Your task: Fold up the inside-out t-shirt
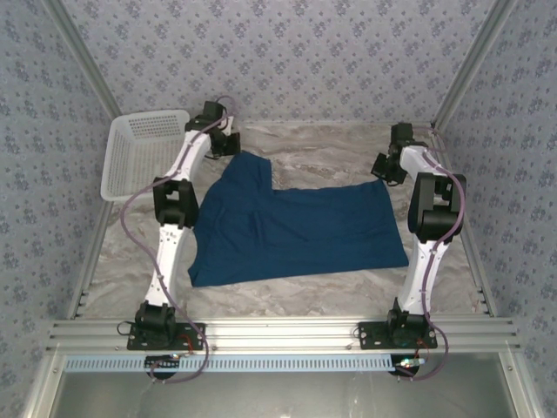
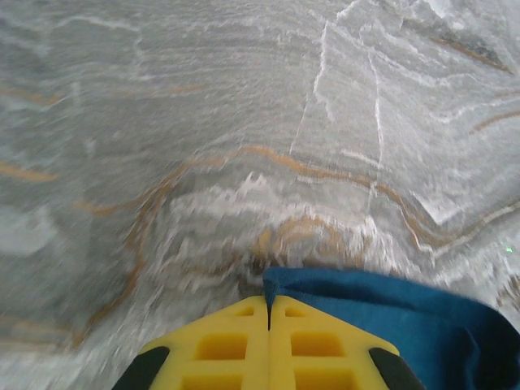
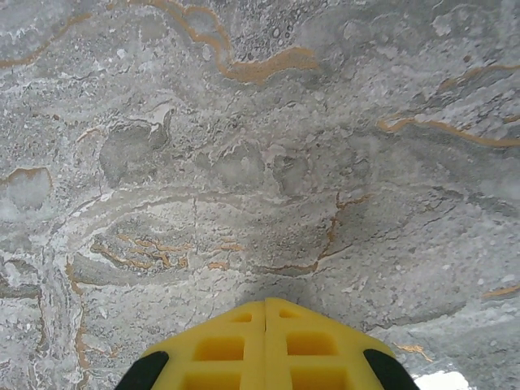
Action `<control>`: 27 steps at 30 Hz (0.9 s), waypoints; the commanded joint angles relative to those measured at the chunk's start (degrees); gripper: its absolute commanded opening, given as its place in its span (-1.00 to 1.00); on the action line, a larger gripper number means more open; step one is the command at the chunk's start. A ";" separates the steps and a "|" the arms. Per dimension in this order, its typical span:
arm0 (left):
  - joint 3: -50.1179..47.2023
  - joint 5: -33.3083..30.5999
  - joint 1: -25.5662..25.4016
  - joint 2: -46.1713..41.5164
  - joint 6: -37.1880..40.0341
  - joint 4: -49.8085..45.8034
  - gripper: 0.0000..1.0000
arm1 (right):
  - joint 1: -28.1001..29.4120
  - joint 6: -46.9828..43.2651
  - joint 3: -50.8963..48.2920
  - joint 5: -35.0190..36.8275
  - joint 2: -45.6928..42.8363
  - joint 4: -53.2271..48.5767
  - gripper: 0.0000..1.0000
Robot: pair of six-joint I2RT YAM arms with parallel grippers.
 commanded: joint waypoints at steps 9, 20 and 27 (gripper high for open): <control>-29.44 4.28 0.55 -30.10 3.14 8.95 -1.00 | -0.25 -3.08 -2.53 -1.68 -9.08 -3.89 -0.94; -79.06 4.53 -1.11 -66.65 -8.01 32.19 -1.00 | -0.24 -0.90 -26.40 -1.14 -31.73 -3.67 -0.94; -96.04 2.05 -3.68 -80.20 -7.57 33.58 -1.00 | -0.92 0.31 -37.92 0.34 -40.03 -2.98 -0.95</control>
